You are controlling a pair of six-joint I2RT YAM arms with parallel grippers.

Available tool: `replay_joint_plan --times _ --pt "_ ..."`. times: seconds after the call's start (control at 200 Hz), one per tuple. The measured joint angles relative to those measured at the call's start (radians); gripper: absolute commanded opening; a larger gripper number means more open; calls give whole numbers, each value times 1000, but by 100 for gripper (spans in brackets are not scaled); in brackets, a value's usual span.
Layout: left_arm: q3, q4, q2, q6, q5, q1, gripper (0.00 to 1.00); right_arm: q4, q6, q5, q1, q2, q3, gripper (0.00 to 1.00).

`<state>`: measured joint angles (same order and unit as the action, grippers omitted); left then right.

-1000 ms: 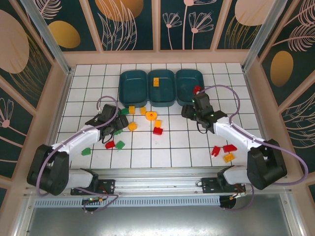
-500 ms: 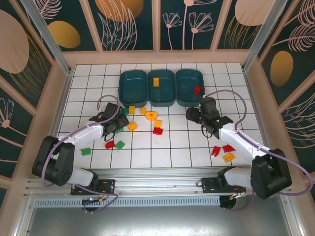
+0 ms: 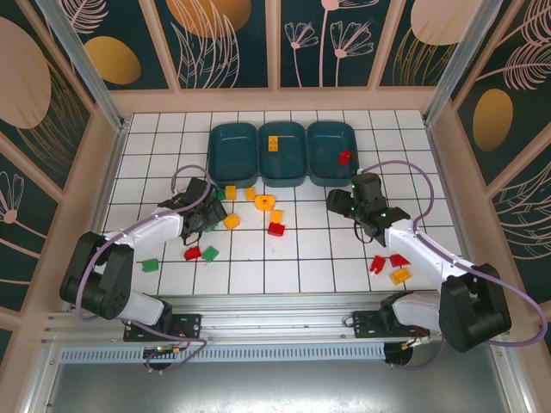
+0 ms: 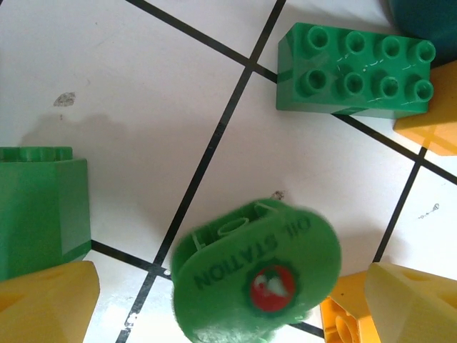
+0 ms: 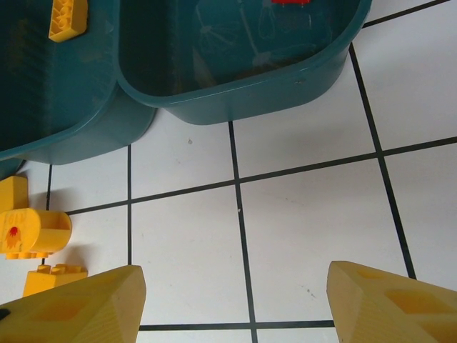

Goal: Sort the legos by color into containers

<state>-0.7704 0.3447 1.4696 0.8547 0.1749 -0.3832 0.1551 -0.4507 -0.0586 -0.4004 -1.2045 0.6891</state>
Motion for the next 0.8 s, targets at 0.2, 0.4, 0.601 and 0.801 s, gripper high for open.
replay_joint_plan --times 0.2,0.4,0.601,0.801 --pt "-36 -4 84 -26 -14 0 88 -2 0 7 6 0 -1 69" --pt "-42 -3 105 -42 -36 0 85 -2 0 8 26 5 -21 68" --pt "-70 -8 145 -92 -35 0 71 -11 0 27 32 5 -25 67" --pt "-102 -12 185 -149 -21 0 66 -18 0 34 32 5 -25 67"
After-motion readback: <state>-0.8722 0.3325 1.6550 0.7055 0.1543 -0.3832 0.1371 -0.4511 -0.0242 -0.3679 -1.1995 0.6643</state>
